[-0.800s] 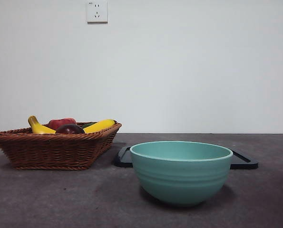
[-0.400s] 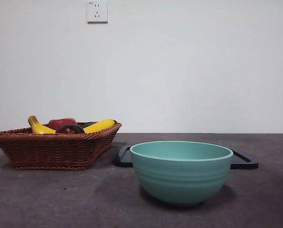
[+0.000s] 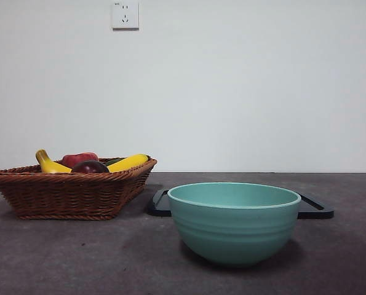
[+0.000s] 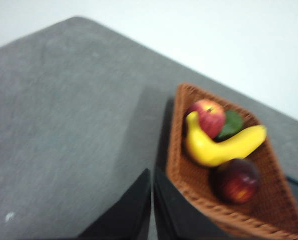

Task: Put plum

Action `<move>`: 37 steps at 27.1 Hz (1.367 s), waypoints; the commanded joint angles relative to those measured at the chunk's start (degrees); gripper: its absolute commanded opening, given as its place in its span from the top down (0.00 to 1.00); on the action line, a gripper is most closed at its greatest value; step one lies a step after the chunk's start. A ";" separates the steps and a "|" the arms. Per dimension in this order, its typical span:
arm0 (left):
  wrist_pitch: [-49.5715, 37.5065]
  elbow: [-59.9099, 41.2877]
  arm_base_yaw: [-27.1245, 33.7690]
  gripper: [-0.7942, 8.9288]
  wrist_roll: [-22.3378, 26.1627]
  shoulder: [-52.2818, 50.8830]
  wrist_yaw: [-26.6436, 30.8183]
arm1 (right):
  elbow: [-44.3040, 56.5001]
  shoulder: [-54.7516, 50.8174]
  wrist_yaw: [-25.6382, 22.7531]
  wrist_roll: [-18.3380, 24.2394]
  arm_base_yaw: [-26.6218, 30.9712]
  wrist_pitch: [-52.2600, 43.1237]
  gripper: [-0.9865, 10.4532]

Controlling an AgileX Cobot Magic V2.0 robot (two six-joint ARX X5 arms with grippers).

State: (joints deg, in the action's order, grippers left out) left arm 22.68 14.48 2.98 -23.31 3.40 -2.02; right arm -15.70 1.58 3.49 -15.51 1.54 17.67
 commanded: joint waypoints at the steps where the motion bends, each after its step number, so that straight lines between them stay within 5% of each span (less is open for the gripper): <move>1: 0.72 5.05 0.15 0.91 0.15 2.12 -2.40 | -4.76 1.60 1.03 -0.57 0.00 2.97 0.91; 22: 26.29 38.25 -2.47 0.91 18.93 31.39 -26.12 | -39.39 30.73 22.69 11.63 -2.25 33.24 0.91; 31: 36.54 45.90 -6.12 0.91 23.37 38.99 -29.51 | -48.11 41.94 24.15 17.79 -9.18 45.51 0.91; 37: 37.53 45.90 -6.27 0.90 24.06 39.39 -29.48 | -48.17 43.30 24.11 17.86 -11.17 45.42 0.91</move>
State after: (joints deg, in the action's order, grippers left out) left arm 60.62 59.07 -3.18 -0.45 42.57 -31.35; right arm -62.61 44.47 27.42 1.72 -9.39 63.48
